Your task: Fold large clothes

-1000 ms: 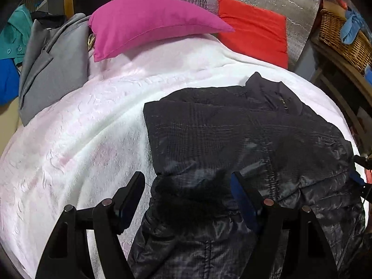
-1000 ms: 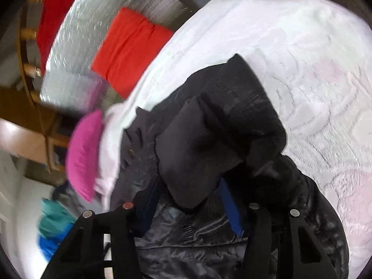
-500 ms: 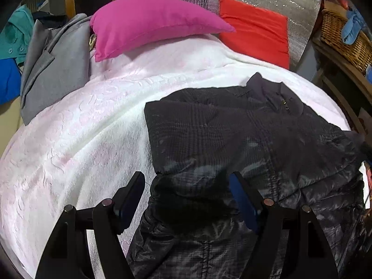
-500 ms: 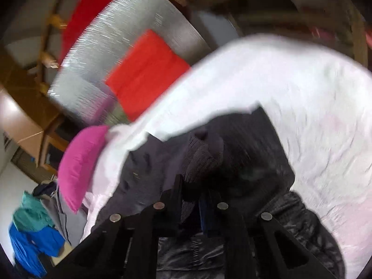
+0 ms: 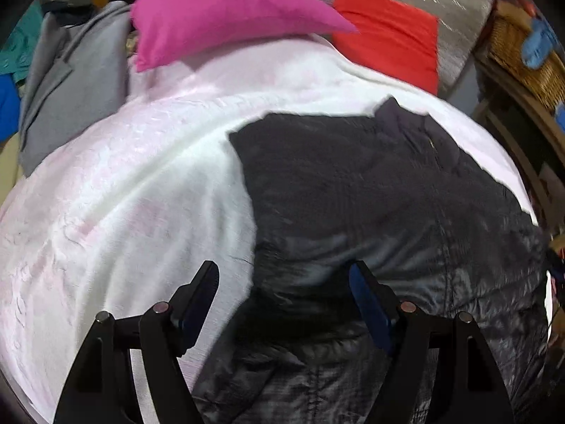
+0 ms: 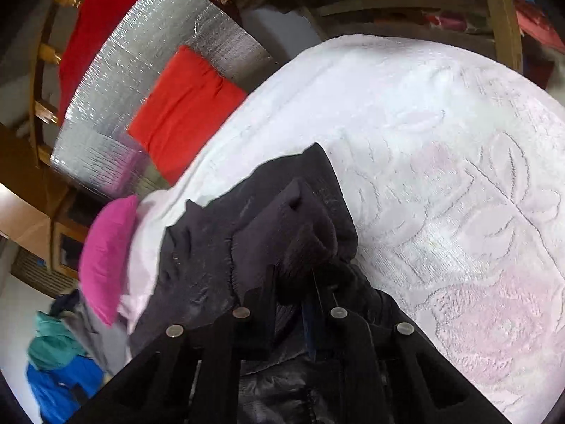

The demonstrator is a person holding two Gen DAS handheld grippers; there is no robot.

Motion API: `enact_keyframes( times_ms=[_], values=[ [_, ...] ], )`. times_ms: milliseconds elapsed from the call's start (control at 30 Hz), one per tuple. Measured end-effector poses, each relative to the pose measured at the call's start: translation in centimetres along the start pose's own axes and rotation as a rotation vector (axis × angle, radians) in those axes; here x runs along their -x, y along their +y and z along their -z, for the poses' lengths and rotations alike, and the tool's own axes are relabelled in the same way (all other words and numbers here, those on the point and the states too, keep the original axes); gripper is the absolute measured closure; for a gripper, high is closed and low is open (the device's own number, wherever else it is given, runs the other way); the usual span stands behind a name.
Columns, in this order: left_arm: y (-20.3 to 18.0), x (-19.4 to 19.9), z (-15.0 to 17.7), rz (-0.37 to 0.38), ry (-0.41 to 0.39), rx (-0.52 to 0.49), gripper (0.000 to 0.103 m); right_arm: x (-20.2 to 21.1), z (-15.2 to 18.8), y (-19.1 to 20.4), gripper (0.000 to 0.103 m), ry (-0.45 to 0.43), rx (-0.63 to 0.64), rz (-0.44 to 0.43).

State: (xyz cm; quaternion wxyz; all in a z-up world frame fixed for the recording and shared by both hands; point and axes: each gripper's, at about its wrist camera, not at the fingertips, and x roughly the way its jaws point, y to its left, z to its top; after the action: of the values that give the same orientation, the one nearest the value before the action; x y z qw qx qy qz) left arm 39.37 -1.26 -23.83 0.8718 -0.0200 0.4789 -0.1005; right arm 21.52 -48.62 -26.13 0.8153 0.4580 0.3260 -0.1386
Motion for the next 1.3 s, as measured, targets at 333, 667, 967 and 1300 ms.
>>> enact_keyframes(
  times_ms=[333,667,967,1300],
  values=[
    [3.9,-0.7,-0.9,0.030,0.023,0.133,0.024,-0.9,-2.0,-1.1,0.013,-0.079,-0.021,-0.011],
    [5.2,-3.7,0.1,0.256,0.146,0.268,0.023,-7.2,-0.1,1.6,0.046,0.101,0.156,0.115],
    [2.5,-3.7,0.0,0.168,0.118,0.154,0.035,-5.5,0.5,2.1,0.067,0.100,0.214,0.134],
    [1.9,-2.9,-0.6,0.195,0.082,0.166,0.028,-2.7,-1.1,0.6,0.029,0.027,0.102,0.037]
  ],
)
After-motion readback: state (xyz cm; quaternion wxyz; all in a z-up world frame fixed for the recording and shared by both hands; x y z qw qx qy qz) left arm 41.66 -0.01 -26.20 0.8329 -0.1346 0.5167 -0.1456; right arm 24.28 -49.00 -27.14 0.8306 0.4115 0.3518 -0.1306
